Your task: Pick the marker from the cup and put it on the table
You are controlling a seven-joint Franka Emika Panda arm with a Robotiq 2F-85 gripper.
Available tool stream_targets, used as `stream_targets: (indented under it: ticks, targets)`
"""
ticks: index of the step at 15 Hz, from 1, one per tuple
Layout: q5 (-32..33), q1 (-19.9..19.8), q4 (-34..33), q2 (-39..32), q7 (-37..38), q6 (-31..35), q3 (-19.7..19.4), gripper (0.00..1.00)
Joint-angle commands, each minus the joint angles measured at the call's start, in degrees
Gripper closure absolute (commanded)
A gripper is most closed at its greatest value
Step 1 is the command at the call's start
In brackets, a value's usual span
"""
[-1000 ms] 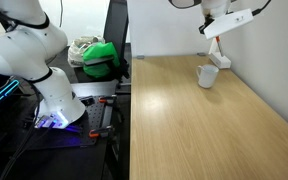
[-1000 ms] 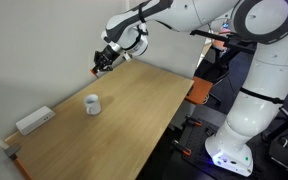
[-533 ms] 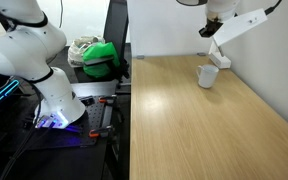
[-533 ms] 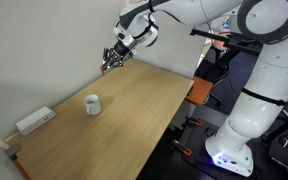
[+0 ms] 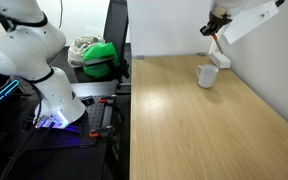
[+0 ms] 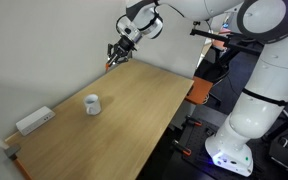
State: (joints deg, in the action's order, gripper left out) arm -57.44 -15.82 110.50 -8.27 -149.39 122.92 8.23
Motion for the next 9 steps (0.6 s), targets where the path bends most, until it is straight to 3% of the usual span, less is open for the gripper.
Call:
stream_targets:
  ticks: [1, 6, 9]
  targets:
    - [2.13, -4.96, -7.27, -1.74, 0.02, -7.79, 4.78, 0.97]
    - [2.14, -12.61, -14.84, -6.26, 0.09, -13.46, 12.22, 0.97]
    - [-0.2, -16.64, -13.98, -8.47, 0.17, -15.03, 14.11, 0.97]
